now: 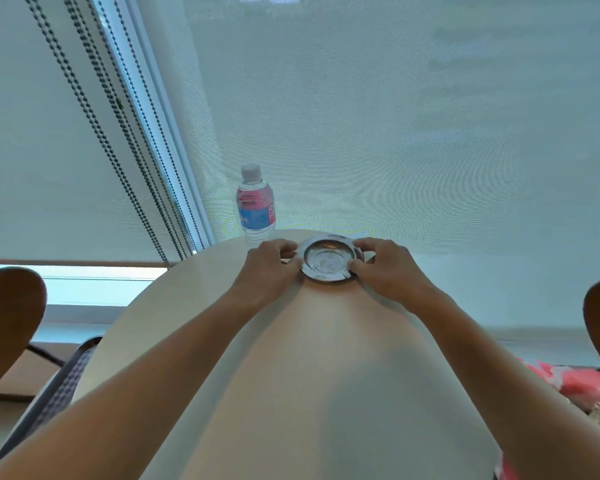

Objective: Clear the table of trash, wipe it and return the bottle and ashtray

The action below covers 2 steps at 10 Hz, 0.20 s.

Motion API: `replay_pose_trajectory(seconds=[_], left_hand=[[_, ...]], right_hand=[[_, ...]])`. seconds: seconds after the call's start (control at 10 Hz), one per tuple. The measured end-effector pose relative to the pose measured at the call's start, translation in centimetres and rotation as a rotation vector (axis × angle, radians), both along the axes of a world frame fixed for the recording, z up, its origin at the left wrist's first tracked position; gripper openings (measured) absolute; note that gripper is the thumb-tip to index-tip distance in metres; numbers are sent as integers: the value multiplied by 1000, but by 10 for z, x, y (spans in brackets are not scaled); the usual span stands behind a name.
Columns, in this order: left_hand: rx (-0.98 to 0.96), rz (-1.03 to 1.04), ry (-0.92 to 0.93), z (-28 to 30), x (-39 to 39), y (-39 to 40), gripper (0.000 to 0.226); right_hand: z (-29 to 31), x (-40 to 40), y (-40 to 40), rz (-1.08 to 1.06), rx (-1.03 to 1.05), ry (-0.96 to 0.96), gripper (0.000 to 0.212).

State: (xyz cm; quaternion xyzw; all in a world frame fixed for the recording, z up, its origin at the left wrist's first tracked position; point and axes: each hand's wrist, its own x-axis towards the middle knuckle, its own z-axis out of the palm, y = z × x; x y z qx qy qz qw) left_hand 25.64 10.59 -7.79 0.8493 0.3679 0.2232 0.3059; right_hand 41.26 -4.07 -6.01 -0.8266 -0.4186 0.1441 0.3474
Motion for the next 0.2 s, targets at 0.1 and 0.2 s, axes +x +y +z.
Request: replay_pose_trajectory(seconds=[0.1, 0.2], left_hand=[[5, 14, 21, 2, -10, -3, 37], [22, 49, 8, 10, -19, -7, 33]], right_hand=[[-2, 3, -3, 32, 1, 2, 47], [-1, 4, -6, 33, 16, -21, 51]])
